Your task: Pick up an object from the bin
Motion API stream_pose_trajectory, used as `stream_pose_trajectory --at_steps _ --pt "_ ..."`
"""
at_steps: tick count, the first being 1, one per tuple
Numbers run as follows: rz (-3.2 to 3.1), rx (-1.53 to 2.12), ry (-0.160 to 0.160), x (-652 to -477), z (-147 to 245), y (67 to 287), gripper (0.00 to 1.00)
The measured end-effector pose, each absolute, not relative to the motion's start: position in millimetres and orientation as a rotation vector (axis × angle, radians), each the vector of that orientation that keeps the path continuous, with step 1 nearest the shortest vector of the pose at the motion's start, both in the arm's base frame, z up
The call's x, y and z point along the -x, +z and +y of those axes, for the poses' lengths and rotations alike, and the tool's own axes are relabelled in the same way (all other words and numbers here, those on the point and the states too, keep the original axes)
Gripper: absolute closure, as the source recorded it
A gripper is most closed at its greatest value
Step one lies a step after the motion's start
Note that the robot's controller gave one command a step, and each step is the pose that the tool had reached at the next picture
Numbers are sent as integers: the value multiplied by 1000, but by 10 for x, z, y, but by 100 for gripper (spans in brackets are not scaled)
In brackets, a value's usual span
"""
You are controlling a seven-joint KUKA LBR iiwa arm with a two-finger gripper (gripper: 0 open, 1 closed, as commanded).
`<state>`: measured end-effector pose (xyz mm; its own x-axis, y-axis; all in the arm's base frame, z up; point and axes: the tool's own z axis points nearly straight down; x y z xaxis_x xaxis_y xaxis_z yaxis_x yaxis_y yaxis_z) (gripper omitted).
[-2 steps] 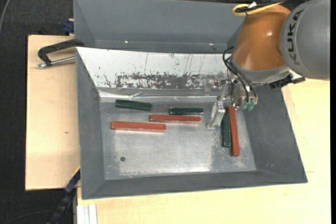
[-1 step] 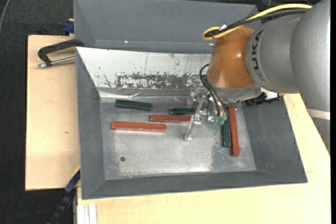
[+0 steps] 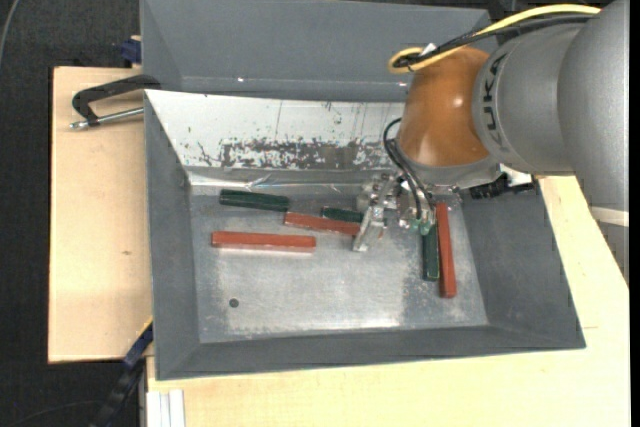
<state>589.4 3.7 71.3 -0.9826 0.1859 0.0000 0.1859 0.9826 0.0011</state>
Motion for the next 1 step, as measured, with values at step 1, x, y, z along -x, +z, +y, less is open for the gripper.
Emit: stream_pose_trajectory --at_steps 1 --pt "3125 104 -3 -5681 -479 2705 100"
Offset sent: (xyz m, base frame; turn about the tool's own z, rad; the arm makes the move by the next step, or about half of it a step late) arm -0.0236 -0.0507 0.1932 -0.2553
